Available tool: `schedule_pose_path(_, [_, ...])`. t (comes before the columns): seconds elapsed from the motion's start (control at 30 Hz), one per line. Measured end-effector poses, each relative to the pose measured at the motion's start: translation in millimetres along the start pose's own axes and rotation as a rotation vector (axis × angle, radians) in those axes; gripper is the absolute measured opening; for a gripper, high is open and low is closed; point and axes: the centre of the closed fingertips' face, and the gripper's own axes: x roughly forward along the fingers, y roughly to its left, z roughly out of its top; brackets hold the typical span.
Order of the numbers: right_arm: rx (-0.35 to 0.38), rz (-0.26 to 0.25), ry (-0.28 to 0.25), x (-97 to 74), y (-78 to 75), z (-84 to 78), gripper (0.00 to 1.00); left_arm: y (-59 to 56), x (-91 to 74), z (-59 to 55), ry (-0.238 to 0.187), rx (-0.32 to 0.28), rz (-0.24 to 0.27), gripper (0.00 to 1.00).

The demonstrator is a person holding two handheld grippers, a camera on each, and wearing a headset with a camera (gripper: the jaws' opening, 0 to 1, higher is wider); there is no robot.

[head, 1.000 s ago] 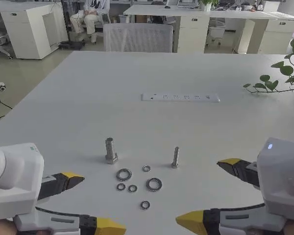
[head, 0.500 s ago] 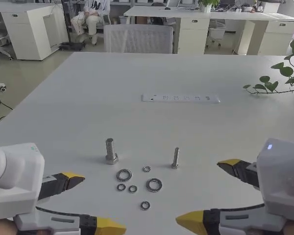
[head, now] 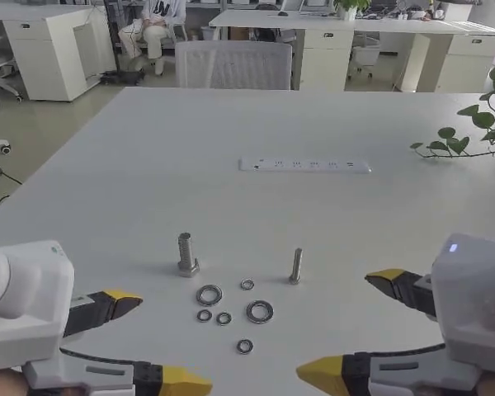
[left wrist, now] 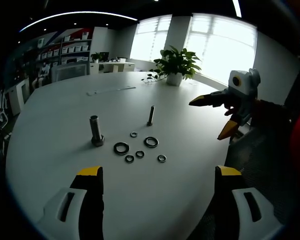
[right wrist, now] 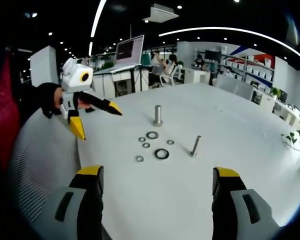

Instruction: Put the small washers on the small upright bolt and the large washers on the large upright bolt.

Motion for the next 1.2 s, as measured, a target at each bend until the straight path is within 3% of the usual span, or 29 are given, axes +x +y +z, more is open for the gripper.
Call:
schedule_pose_path(1.0, [-0.020, 0.009, 0.017, -0.8, 0.6, -0.4, 0.89, 0.6, -0.7, 0.0, 0.000, -0.001, 0.003, 0.92])
schedule_pose_path(1.2, [-0.053, 0.045, 0.036, 0.0, 7.3, 2.6, 0.86, 0.9, -1.3, -0.2, 0.001, 0.001, 0.006, 0.92])
